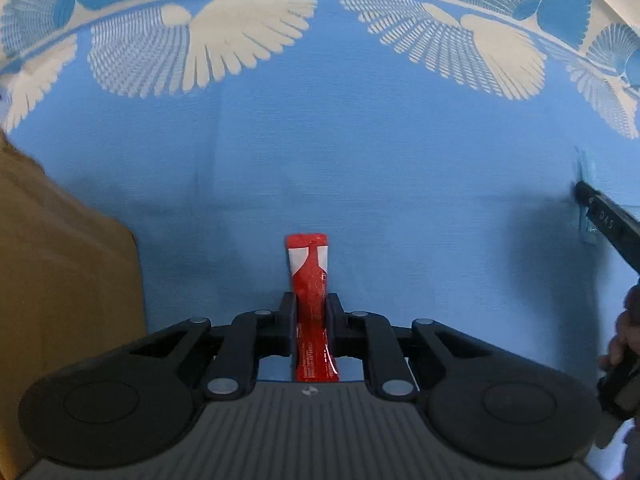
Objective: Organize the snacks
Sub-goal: 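Grasp the red stick pack with left tool while right tool grasps blue bar, then carry the red stick pack and blue bar with both tools over the box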
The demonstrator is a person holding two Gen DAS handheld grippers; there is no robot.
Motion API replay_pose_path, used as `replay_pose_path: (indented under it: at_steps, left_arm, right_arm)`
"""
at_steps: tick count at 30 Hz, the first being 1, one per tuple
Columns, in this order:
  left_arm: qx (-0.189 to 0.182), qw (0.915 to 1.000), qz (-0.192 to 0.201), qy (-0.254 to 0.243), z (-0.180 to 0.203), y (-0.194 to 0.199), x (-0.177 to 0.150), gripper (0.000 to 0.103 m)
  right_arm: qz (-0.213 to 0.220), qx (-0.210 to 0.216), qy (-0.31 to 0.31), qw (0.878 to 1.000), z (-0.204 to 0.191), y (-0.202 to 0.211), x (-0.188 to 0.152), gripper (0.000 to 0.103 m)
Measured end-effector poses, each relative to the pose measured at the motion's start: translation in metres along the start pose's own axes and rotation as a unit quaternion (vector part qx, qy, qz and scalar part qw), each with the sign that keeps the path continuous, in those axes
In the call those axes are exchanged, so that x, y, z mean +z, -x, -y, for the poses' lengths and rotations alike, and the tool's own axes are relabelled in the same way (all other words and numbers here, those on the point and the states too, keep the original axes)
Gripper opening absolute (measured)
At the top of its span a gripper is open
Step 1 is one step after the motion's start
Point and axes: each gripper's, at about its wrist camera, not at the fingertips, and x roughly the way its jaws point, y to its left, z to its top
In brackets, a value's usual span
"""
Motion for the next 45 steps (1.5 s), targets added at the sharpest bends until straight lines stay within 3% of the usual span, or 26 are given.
replay_pose_path:
  at_steps: [4, 7, 15, 24, 34, 40, 45]
  left_arm:
    - [-0.012, 0.9995, 0.018, -0.022, 0.003, 0.027, -0.016, 0.015]
    - [-0.03, 0.998, 0.035, -0.042, 0.006, 0.064, -0.035, 0.015]
    - [-0.038, 0.992, 0.088, -0.082, 0.004, 0.177, -0.109, 0.015]
    - [-0.004, 0.9901, 0.125, -0.064, -0.059, 0.275, -0.209, 0.015]
    - [0.047, 0.9892, 0.139, -0.002, -0.159, 0.325, -0.329, 0.015]
    - [0.054, 0.9877, 0.144, 0.026, -0.188, 0.332, -0.379, 0.015]
    - [0.042, 0.9853, 0.162, 0.033, -0.194, 0.341, -0.395, 0.015]
  right_arm:
    - [-0.031, 0.014, -0.032, 0.999, 0.011, 0.018, 0.0, 0.016]
    - [-0.038, 0.026, -0.048, 0.998, 0.015, 0.053, -0.007, 0.016]
    - [-0.019, 0.066, -0.067, 0.995, 0.016, 0.203, -0.03, 0.016]
    - [0.017, 0.135, -0.025, 0.99, -0.018, 0.369, -0.062, 0.016]
    - [0.003, 0.242, 0.07, 0.968, -0.094, 0.491, -0.122, 0.016]
    - [0.001, 0.258, 0.12, 0.959, -0.124, 0.529, -0.144, 0.016]
    - [0.018, 0.254, 0.141, 0.957, -0.132, 0.551, -0.151, 0.016]
